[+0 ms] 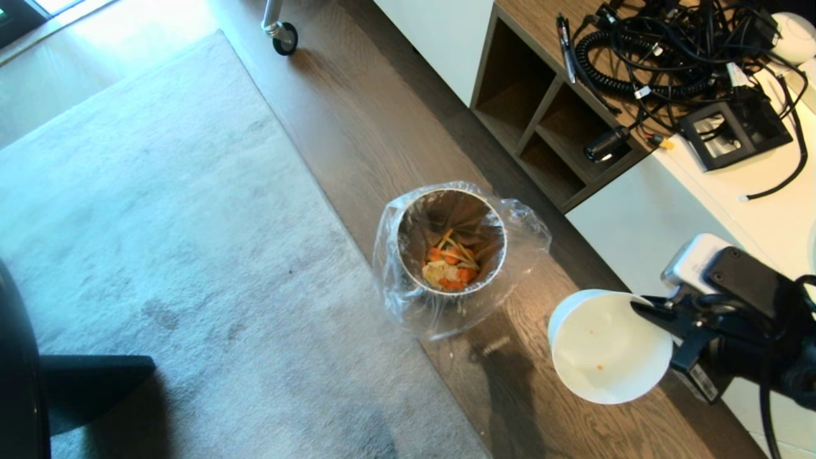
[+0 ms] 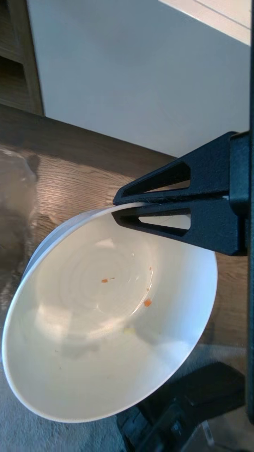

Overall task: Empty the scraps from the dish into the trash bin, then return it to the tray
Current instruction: Put the bowl back to the table

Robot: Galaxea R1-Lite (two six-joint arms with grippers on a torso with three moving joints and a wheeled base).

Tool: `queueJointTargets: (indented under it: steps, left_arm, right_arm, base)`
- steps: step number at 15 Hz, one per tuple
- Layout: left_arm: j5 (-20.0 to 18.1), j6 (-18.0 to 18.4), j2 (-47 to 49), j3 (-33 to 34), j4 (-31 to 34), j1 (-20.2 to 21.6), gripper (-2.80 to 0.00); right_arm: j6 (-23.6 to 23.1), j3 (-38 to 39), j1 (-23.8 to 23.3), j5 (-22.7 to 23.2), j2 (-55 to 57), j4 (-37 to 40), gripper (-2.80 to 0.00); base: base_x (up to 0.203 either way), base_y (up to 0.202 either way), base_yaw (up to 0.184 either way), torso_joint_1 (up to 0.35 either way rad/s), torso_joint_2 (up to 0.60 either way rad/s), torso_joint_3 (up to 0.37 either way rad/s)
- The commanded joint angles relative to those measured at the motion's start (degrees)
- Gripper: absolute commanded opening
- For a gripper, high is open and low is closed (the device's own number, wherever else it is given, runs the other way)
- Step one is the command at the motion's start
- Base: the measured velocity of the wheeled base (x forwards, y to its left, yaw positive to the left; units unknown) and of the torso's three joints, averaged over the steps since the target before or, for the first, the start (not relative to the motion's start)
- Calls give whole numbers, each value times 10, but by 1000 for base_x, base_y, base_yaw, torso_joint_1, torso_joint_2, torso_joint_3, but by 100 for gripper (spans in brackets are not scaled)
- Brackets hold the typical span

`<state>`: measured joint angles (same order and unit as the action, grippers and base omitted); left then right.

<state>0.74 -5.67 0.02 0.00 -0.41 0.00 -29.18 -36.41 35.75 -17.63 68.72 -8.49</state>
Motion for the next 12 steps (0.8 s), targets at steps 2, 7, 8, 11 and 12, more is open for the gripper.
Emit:
queueJointTargets:
  steps: [2, 7, 8, 11, 12]
  left_arm:
    - [0, 0, 0, 0, 0, 0, -280]
    - [0, 0, 0, 0, 0, 0, -280]
    - [0, 0, 0, 0, 0, 0, -280]
    - [0, 0, 0, 0, 0, 0, -280]
    - [0, 0, 0, 0, 0, 0, -280]
  right_arm:
    - [56, 2, -18, -1, -48, 79, -280]
    - [196, 3, -60, -1, -145, 259, -280]
    - [247, 6, -68, -1, -160, 291, -280]
    - [380, 48, -76, -4, -199, 329, -280]
    - [399, 65, -77, -6, -218, 329, -280]
  base:
    - [0, 0, 0, 0, 0, 0]
    - [0, 0, 0, 0, 0, 0]
    - [0, 0, 0, 0, 0, 0]
    - [0, 0, 0, 0, 0, 0]
    - [0, 0, 0, 0, 0, 0]
